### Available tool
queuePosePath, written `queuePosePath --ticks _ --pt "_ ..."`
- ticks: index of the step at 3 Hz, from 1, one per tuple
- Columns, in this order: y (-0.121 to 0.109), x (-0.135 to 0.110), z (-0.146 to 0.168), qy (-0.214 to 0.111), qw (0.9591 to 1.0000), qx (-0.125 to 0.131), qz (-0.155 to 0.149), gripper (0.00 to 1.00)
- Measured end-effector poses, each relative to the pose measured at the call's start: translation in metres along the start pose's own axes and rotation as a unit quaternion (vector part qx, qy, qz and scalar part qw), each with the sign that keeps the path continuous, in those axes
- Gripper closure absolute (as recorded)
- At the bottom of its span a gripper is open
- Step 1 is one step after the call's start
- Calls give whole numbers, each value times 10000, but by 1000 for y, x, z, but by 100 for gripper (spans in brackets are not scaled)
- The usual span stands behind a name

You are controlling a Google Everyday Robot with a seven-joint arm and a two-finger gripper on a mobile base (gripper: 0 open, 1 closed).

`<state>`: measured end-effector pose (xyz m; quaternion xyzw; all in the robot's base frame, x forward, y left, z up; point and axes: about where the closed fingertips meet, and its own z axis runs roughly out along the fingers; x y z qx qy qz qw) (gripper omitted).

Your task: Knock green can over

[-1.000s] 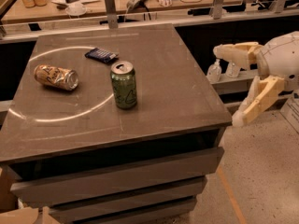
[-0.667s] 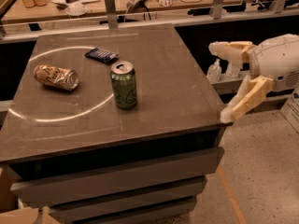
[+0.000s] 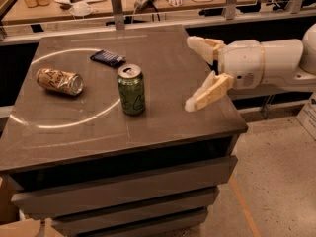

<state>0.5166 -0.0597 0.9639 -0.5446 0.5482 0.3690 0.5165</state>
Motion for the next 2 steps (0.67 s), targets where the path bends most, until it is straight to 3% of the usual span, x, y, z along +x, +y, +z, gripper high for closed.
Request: queuePosePath --ticks 2 --pt "-14 21 80 -324 9986 -346 249 0"
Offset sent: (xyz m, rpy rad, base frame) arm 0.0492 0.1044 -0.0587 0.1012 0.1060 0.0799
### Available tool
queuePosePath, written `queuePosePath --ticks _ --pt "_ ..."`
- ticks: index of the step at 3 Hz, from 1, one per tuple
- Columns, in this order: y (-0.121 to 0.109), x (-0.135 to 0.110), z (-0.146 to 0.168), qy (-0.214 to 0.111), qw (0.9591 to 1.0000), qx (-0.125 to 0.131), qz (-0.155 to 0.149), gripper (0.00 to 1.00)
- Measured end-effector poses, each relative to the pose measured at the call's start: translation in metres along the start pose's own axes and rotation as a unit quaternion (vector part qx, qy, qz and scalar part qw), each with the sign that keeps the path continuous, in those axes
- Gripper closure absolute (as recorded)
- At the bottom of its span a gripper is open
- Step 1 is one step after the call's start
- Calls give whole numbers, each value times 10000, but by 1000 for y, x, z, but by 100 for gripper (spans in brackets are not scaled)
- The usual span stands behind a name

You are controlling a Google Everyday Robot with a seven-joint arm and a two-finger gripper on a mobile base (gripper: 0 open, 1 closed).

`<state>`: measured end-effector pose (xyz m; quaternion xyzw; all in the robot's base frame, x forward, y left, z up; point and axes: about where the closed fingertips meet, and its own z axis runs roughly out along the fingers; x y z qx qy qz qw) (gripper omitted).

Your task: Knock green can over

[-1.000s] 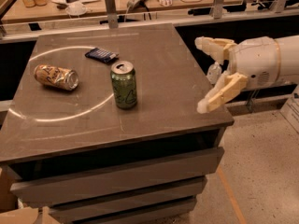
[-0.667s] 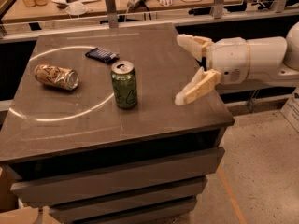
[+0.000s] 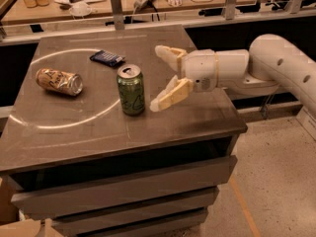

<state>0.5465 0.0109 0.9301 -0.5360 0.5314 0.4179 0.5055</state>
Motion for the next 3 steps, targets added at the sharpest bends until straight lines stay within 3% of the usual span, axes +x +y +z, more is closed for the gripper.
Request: queuePosePath --ticks 2,3 --pt "-7 20 48 -69 9986 -434 288 0" --pt "-6 28 65 -43 9968 -711 351 16"
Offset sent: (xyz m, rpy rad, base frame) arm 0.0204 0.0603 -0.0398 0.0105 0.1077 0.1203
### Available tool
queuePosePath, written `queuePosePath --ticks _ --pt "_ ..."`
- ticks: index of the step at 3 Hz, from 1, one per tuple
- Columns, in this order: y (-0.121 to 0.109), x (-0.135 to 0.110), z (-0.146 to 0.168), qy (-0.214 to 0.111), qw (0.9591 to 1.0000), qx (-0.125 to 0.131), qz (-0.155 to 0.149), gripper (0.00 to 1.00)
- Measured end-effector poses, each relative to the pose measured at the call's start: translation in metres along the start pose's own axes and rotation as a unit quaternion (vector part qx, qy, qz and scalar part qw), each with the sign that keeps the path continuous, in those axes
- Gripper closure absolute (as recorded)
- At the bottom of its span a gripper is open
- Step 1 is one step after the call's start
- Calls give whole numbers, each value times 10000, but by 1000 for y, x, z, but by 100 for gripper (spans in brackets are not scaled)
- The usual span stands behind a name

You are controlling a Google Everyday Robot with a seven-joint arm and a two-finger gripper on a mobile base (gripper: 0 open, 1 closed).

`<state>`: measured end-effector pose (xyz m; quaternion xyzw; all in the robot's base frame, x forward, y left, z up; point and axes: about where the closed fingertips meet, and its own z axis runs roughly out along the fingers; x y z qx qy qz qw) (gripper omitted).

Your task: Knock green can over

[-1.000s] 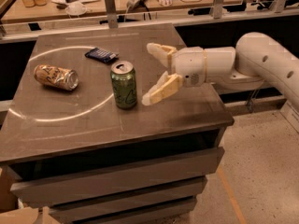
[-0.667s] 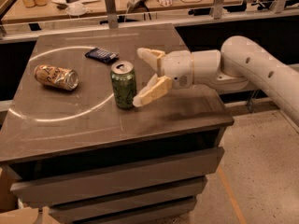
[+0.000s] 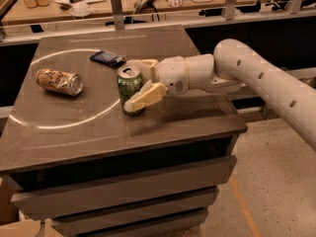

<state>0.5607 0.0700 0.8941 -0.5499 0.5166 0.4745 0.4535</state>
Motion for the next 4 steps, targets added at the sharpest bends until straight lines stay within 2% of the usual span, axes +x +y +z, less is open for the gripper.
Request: queuePosePath --ticks 1,2,3,4 --pt "1 5 8 -52 9998 -156 61 39" --pt "2 2 2 -128 9999 -41 -56 62" --pt "-2 -46 -36 -77 9892 712 -1278 93" --pt "-1 -39 -30 -67 9886 605 -1380 100"
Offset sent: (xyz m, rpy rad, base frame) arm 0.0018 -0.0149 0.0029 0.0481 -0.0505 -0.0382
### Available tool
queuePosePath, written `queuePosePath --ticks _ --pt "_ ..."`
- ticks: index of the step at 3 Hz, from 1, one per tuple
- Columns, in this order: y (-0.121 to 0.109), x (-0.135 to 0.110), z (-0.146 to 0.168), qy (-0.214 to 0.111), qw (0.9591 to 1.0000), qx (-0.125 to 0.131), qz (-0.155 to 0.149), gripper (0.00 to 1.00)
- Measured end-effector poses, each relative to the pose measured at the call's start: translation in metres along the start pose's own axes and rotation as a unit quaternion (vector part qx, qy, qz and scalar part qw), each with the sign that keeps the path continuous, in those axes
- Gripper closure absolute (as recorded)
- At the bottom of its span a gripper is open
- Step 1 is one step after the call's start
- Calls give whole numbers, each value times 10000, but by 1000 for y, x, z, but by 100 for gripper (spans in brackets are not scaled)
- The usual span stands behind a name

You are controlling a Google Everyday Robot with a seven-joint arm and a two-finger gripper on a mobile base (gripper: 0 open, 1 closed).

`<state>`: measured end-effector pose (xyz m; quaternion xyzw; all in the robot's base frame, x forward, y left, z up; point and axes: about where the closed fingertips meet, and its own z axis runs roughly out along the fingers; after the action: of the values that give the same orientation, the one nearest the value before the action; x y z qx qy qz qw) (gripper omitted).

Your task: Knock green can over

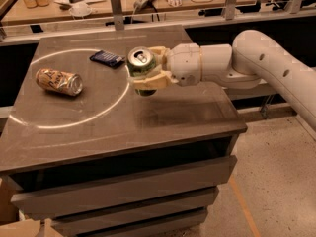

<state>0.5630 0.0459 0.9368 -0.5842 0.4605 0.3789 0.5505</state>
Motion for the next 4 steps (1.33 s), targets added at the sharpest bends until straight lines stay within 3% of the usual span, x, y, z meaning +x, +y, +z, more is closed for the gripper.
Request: queuePosePath --ticks 1,2,3,4 --pt "1 -4 2 69 9998 -10 -185 100" --pt "-1 -11 1 176 9925 -153 -1196 100" --pt "-3 -19 3 466 9695 -571 -2338 100" --pt "1 -14 10 1001 9368 -1010 -3197 100"
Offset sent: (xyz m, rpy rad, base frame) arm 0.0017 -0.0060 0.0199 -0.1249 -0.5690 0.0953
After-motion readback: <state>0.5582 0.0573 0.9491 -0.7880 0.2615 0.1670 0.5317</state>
